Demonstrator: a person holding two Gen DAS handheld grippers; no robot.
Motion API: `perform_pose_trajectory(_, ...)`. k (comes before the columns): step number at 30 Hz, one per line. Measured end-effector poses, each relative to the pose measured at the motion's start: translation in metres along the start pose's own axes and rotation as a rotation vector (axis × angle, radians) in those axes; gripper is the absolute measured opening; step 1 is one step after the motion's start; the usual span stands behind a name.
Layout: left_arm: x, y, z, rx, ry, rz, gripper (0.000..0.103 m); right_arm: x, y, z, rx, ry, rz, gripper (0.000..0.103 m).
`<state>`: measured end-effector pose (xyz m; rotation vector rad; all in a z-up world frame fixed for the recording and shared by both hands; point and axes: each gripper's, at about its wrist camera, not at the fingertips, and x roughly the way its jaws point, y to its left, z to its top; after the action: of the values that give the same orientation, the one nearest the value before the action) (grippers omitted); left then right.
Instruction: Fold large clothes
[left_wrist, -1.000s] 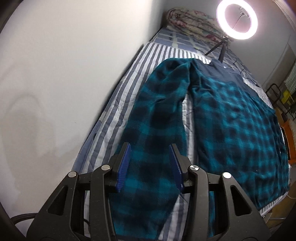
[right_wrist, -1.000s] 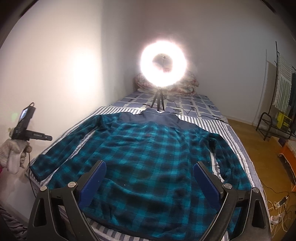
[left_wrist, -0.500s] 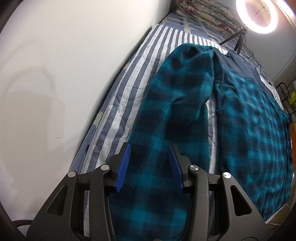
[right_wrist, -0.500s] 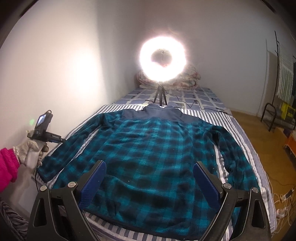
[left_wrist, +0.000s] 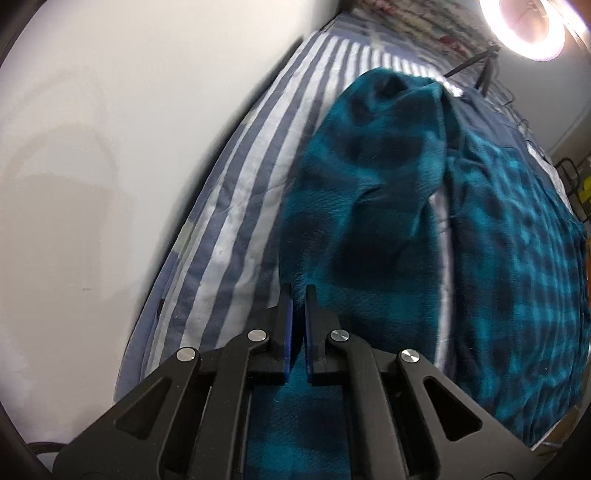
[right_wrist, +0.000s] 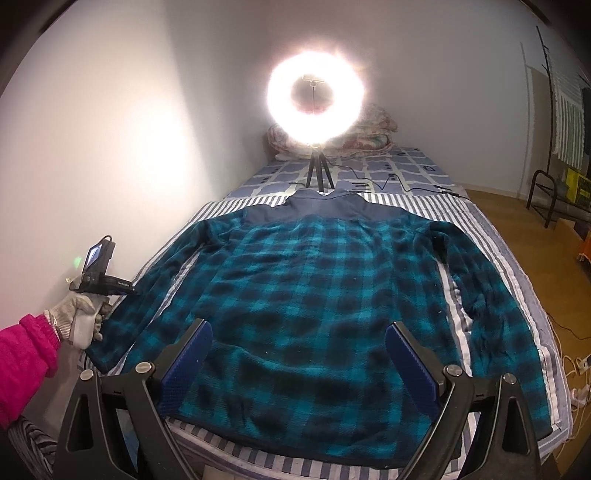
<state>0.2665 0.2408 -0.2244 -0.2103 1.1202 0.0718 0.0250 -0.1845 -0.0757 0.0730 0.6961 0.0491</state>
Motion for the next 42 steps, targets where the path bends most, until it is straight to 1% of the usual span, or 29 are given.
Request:
perform_pose_trajectory(3, -0.018, -0.010, 0.003, 0.015, -0.051, -0.026, 0.002, 0.003, 0.009, 0.002, -0.010, 0.009, 0.016, 0.096)
perform_pose_trajectory(7, -0.055, -0.027, 0.004, 0.063, -0.142, -0.056, 0.001, 0.008, 0.021, 0.005, -0.044, 0.019, 0.027, 0.096)
perform_pose_trajectory(9, -0.067, -0.035, 0.006, 0.078, -0.174, -0.074, 0.001, 0.014, 0.024, 0.013, -0.049, 0.037, 0.052, 0.095)
perform_pose_trajectory(11, -0.078, -0.047, 0.005, 0.102, -0.199, -0.100, 0.001, 0.025, 0.025, 0.028, -0.053, 0.063, 0.083, 0.087)
perform_pose_trajectory(12, -0.083, -0.055, 0.003, 0.122, -0.210, -0.107, 0.001, 0.034, 0.025, 0.038, -0.053, 0.079, 0.109, 0.086)
perform_pose_trajectory(14, -0.089, -0.066, 0.001, 0.161, -0.226, -0.111, 0.001, 0.057, 0.026, 0.060, -0.056, 0.110, 0.180, 0.082)
perform_pose_trajectory(15, -0.092, -0.071, 0.001, 0.170, -0.231, -0.119, 0.001, 0.075, 0.027, 0.076, -0.051, 0.132, 0.225, 0.081)
perform_pose_trajectory(16, -0.094, -0.073, 0.000, 0.176, -0.233, -0.126, 0.001, 0.089, 0.029, 0.086, -0.041, 0.152, 0.256, 0.075)
perform_pose_trajectory(17, -0.096, -0.077, -0.002, 0.186, -0.237, -0.132, 0.001, 0.114, 0.031, 0.102, -0.012, 0.185, 0.298, 0.070)
perform_pose_trajectory(19, -0.099, -0.080, -0.005, 0.201, -0.244, -0.150, 0.001, 0.147, 0.040, 0.120, 0.012, 0.222, 0.346, 0.067)
perform_pose_trajectory(20, -0.100, -0.081, -0.008, 0.207, -0.249, -0.159, 0.001, 0.171, 0.049, 0.131, 0.016, 0.240, 0.374, 0.065)
perform_pose_trajectory(22, -0.100, -0.084, -0.011, 0.211, -0.257, -0.180, 0.001, 0.213, 0.069, 0.147, 0.025, 0.278, 0.420, 0.064)
perform_pose_trajectory(23, -0.100, -0.085, -0.012, 0.212, -0.260, -0.192, 0.001, 0.227, 0.076, 0.152, 0.035, 0.293, 0.435, 0.064)
perform_pose_trajectory(25, -0.099, -0.088, -0.014, 0.222, -0.270, -0.209, 0.001, 0.265, 0.098, 0.164, 0.071, 0.332, 0.473, 0.064)
perform_pose_trajectory(27, -0.101, -0.090, -0.017, 0.242, -0.286, -0.222, 0.001, 0.292, 0.120, 0.171, 0.077, 0.360, 0.502, 0.064)
perform_pose_trajectory(31, -0.100, -0.089, -0.020, 0.245, -0.298, -0.241, 0.001, 0.334, 0.168, 0.181, 0.028, 0.381, 0.499, 0.064)
perform_pose_trajectory(35, -0.098, -0.087, -0.025, 0.268, -0.298, -0.250, 0.001, 0.377, 0.207, 0.185, 0.025, 0.428, 0.494, 0.066)
perform_pose_trajectory(40, -0.096, -0.085, -0.024, 0.273, -0.288, -0.261, 0.001, 0.416, 0.247, 0.185, -0.023, 0.476, 0.430, 0.067)
perform_pose_trajectory(42, -0.097, -0.087, -0.026, 0.289, -0.293, -0.250, 0.001, 0.424, 0.256, 0.182, -0.042, 0.494, 0.403, 0.060)
